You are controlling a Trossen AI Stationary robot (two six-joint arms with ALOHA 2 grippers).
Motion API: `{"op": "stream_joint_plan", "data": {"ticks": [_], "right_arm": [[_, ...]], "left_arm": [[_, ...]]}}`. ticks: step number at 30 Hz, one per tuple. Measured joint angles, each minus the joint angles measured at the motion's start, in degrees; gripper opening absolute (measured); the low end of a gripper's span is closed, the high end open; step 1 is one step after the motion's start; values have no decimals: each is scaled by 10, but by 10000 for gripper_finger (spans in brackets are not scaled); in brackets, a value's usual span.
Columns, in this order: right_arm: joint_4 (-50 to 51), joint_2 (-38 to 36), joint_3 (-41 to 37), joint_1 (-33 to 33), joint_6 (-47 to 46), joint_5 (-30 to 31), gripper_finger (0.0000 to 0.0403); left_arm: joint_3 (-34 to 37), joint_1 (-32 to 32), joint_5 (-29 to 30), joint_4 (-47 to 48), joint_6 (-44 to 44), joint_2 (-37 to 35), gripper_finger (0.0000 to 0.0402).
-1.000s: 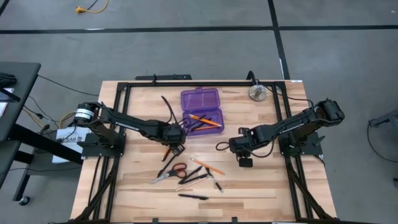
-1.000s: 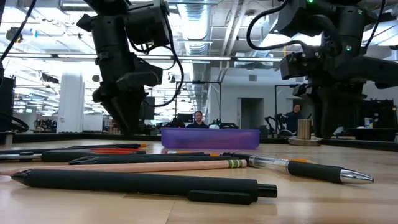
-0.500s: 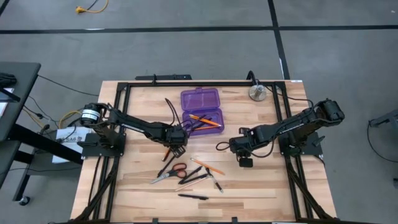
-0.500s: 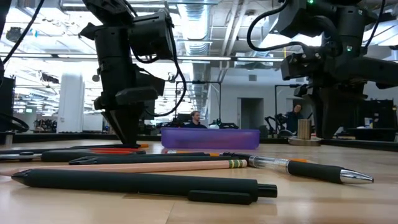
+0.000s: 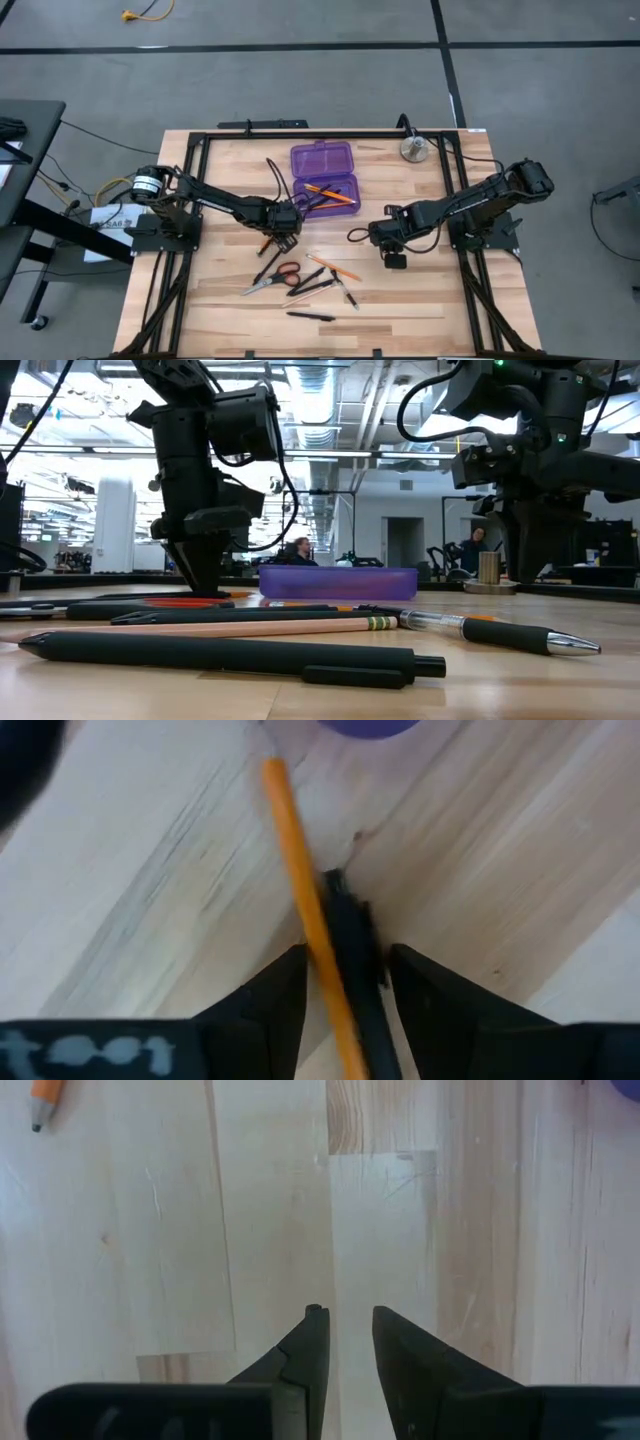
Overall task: Pick & place school supplies into a supply box
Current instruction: Put the black pen into the purple supply box
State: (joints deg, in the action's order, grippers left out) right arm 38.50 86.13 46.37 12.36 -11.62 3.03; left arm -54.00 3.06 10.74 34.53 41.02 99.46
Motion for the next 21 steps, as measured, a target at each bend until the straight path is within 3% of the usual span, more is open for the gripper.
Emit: {"op": "stream_joint_plan", "data": {"ticks": [21], "right_arm": [[0,0,0,0,0,0,76]], "left_arm": [[-20,-6,33,33,-23,0,137]]}}
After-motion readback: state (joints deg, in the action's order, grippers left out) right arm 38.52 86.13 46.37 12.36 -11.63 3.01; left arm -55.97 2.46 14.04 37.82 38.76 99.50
